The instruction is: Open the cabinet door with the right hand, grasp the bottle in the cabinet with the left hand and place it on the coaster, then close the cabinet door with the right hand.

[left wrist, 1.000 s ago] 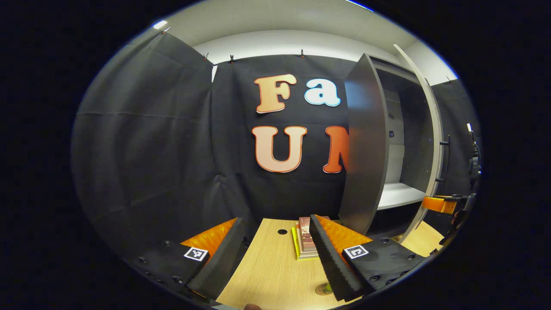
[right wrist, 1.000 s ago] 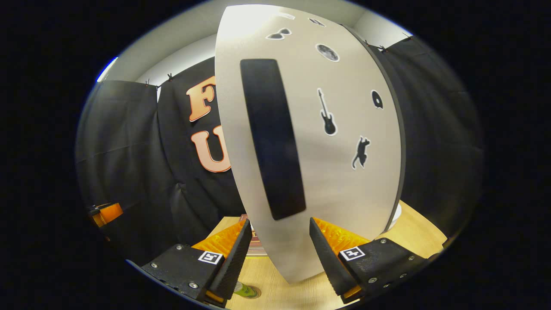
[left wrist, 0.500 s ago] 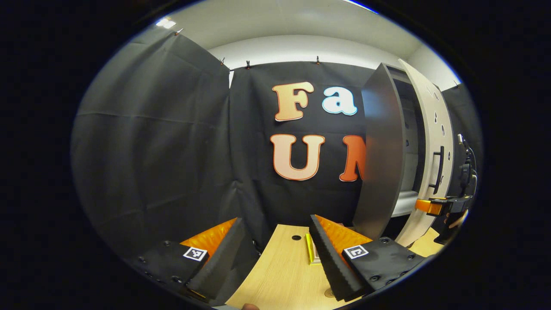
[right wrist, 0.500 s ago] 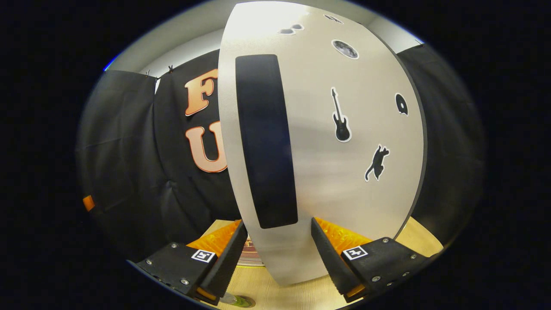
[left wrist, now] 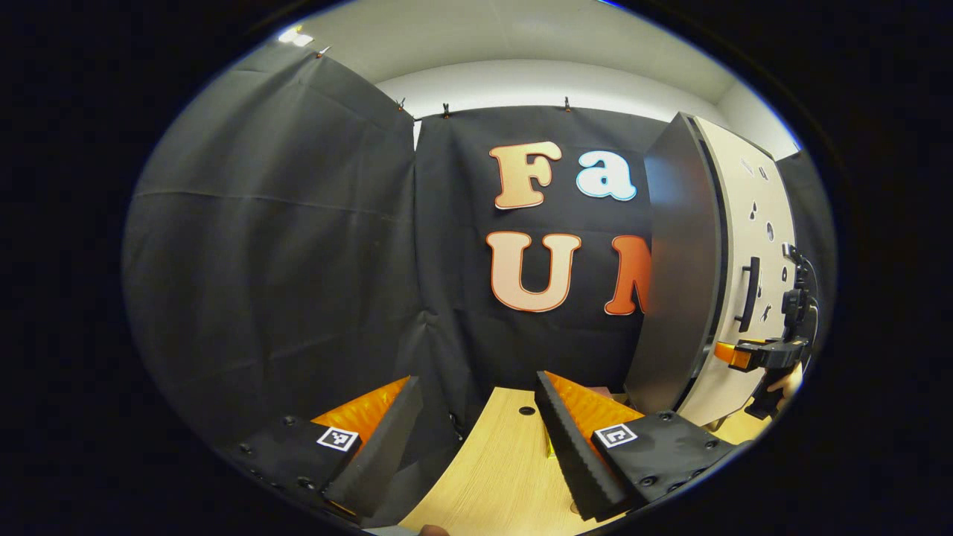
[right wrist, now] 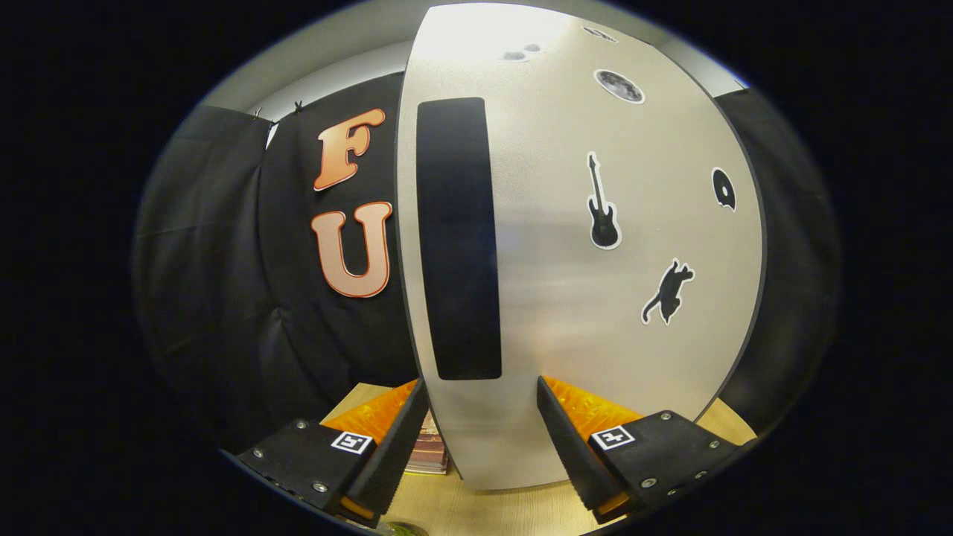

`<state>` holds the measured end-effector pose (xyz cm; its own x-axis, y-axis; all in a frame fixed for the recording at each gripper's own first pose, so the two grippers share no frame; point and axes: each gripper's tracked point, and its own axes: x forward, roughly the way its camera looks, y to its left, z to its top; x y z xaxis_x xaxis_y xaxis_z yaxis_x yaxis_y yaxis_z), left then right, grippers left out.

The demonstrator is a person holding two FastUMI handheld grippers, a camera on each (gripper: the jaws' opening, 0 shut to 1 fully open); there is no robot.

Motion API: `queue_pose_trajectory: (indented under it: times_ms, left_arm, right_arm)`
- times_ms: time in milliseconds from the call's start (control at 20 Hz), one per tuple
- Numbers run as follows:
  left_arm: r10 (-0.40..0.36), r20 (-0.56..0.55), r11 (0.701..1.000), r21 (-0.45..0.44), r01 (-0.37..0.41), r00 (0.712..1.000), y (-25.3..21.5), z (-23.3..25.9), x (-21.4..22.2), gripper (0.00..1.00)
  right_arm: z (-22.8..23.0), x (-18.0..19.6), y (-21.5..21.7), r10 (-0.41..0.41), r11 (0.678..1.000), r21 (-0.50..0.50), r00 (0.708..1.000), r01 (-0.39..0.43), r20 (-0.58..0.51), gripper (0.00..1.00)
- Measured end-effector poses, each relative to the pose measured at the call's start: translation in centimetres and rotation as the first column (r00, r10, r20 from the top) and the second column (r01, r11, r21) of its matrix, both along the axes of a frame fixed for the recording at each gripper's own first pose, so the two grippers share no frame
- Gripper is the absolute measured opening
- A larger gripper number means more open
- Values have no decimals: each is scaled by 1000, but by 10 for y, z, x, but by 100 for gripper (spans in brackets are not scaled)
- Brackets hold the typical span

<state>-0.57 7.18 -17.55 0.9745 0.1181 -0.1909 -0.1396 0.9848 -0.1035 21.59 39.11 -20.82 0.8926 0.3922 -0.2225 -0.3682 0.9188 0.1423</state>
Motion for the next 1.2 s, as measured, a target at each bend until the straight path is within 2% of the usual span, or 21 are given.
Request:
queue_pose_trajectory:
  times_ms: [300, 450, 700, 850, 1000, 1200]
  left_arm:
    - [-1, 34, 1000, 6, 1, 999, 1, 22, 14, 99]
    - [-26, 72, 1000, 17, 25, 997, -7, 42, 24, 99]
    - [-60, 122, 998, 39, 55, 991, -25, 74, 42, 99]
    - [-67, 115, 998, 25, 65, 991, -33, 78, 59, 99]
    - [-107, 121, 994, -21, 110, 987, -53, 85, 67, 99]
    - [-134, 150, 990, -25, 140, 979, -67, 105, 71, 99]
  right_arm:
    - [3, 2, -5, 20, 1000, -12, 1000, -20, -14, 89]
    - [17, -12, -30, 28, 999, -32, 1000, -29, -2, 89]
    - [63, -45, -100, 7, 997, -78, 998, -3, 58, 89]
    - [105, -67, -145, -20, 999, -31, 996, 22, 91, 89]
    - [138, -88, -192, -73, 997, -8, 989, 74, 132, 88]
    - [178, -119, -248, -142, 990, 19, 974, 141, 175, 88]
